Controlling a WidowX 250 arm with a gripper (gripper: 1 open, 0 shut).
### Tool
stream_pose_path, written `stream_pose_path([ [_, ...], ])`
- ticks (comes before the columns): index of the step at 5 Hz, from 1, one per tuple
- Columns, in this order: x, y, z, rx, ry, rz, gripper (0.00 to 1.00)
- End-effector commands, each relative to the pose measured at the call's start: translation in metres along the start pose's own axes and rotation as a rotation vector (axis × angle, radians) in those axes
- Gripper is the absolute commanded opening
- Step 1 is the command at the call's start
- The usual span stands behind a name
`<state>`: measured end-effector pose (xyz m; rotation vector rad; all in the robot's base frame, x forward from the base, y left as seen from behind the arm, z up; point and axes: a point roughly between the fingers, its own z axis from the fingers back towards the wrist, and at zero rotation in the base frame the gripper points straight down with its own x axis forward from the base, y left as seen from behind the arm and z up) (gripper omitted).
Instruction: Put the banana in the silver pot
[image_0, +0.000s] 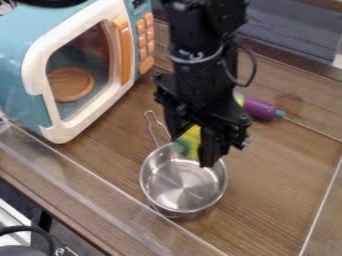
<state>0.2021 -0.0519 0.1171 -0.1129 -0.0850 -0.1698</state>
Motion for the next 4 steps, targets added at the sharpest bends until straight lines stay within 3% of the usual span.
stream_pose_path([
  [1,-0.001,-0.005,0.007,0.008,-0.018,0.04,0.0],
  [4,-0.004,-0.029,0.018,0.015,0.017,0.101,0.0],
])
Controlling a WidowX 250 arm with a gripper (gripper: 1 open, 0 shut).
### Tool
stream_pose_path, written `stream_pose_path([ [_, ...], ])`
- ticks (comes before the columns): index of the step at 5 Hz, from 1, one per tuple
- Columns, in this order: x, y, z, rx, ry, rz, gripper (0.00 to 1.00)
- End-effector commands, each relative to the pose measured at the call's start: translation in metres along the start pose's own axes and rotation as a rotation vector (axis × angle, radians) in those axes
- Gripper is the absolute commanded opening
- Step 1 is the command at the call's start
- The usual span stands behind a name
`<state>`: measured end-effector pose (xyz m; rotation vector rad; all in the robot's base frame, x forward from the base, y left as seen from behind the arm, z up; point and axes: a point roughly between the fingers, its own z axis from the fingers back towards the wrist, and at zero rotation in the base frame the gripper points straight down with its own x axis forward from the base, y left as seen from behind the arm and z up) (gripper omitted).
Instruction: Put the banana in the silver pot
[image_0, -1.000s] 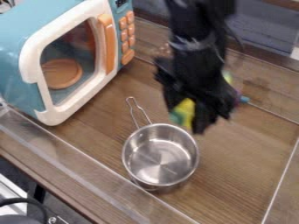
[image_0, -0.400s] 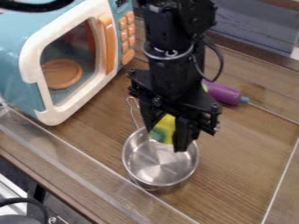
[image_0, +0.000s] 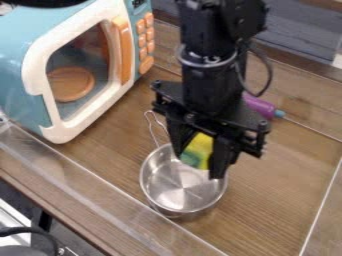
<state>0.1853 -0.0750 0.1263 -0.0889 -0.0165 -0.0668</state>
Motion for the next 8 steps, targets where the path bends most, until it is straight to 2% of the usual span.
stream_pose_path([
  [1,0.007,-0.01,0.017,-0.008,-0.044,0.007,0.0],
  [3,0.005,0.006,0.015,-0.002,-0.024,-0.051,0.0],
  [5,0.01,0.008,0.001,0.005,-0.025,-0.001,0.0],
  [7,-0.003,0.003,-0.005,0.006,-0.016,0.011,0.0],
  [8,-0.004,0.003,-0.003,0.004,-0.014,0.018,1.0],
])
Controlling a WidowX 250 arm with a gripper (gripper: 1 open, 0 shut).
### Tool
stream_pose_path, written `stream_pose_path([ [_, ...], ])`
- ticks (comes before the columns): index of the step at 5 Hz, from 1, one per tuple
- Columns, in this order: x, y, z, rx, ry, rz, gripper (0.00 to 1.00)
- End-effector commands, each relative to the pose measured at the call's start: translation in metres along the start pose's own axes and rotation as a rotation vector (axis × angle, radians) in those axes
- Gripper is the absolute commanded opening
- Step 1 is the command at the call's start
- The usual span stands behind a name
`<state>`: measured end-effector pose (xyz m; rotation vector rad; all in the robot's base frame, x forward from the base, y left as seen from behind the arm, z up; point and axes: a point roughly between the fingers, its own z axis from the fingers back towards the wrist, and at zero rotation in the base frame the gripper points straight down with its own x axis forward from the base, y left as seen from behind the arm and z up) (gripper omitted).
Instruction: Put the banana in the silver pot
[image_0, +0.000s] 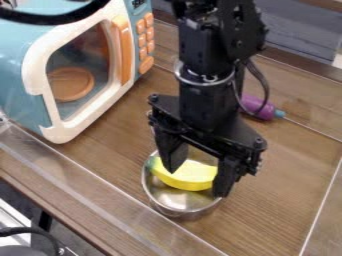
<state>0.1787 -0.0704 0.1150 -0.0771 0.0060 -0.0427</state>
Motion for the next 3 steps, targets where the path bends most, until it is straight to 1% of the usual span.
stream_pose_path([
  [1,0.01,-0.006,0.016,-0.008,-0.017,-0.037,1.0],
  [2,0.019,-0.012,0.021,-0.009,-0.01,-0.063,0.0],
  [3,0.031,-0.015,0.018,-0.011,-0.012,-0.039,1.0],
])
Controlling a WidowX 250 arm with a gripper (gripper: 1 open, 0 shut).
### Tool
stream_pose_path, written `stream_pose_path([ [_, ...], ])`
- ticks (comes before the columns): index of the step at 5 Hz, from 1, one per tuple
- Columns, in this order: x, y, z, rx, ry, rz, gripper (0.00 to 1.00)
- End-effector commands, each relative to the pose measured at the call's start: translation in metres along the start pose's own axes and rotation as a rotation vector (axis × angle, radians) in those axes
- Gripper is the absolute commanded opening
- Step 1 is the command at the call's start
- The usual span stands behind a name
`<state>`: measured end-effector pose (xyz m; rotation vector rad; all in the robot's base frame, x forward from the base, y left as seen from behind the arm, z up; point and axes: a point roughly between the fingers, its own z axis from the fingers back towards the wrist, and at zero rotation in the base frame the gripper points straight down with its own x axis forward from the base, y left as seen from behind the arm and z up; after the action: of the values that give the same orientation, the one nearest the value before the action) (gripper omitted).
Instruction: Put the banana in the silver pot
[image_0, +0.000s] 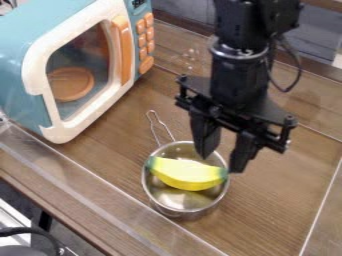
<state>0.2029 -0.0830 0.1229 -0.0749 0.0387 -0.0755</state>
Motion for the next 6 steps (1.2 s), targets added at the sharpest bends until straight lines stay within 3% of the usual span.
stream_pose_path([
  [1,0.014,-0.004,0.01,-0.017,-0.048,0.005,1.0],
  [3,0.024,-0.005,0.005,-0.02,-0.052,-0.029,1.0],
  [6,0.029,0.009,-0.003,-0.022,-0.057,-0.028,1.0],
])
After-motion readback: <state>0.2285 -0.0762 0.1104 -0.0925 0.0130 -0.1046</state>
